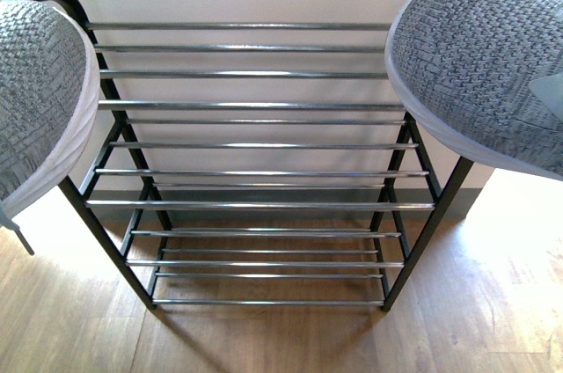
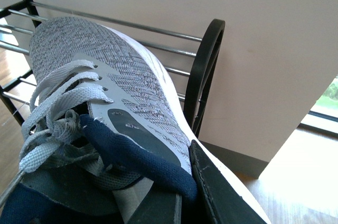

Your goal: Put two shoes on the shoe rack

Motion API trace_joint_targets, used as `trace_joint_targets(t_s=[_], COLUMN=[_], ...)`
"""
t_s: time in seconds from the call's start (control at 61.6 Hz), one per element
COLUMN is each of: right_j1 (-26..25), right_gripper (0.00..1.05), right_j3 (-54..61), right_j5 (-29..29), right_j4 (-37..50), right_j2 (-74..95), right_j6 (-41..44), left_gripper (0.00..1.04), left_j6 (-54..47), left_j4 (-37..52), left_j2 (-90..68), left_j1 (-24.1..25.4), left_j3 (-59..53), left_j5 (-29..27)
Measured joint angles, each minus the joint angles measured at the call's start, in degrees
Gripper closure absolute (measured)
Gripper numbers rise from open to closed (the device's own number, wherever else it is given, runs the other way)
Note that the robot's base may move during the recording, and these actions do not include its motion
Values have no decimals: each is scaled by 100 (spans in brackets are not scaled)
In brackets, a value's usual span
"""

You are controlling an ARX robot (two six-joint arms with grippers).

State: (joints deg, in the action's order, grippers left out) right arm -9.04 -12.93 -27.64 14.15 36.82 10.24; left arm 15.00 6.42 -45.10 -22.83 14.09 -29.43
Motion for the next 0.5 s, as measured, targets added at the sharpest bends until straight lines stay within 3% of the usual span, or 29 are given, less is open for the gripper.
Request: trace_joint_targets(t_s=[0.357,0.503], right_j1=[4,715], right_gripper=[103,103], right_j3=[7,-260], right_j5=[-116,398], right_j4=[173,839], right_j2=[33,758], right_j6=[-199,-1012], left_gripper=[103,103], left_j6=[2,2], left_j4=[0,0], left_j2=[0,0], left_j1=[0,0], left_j3=[2,2], left_j5=[-13,-13])
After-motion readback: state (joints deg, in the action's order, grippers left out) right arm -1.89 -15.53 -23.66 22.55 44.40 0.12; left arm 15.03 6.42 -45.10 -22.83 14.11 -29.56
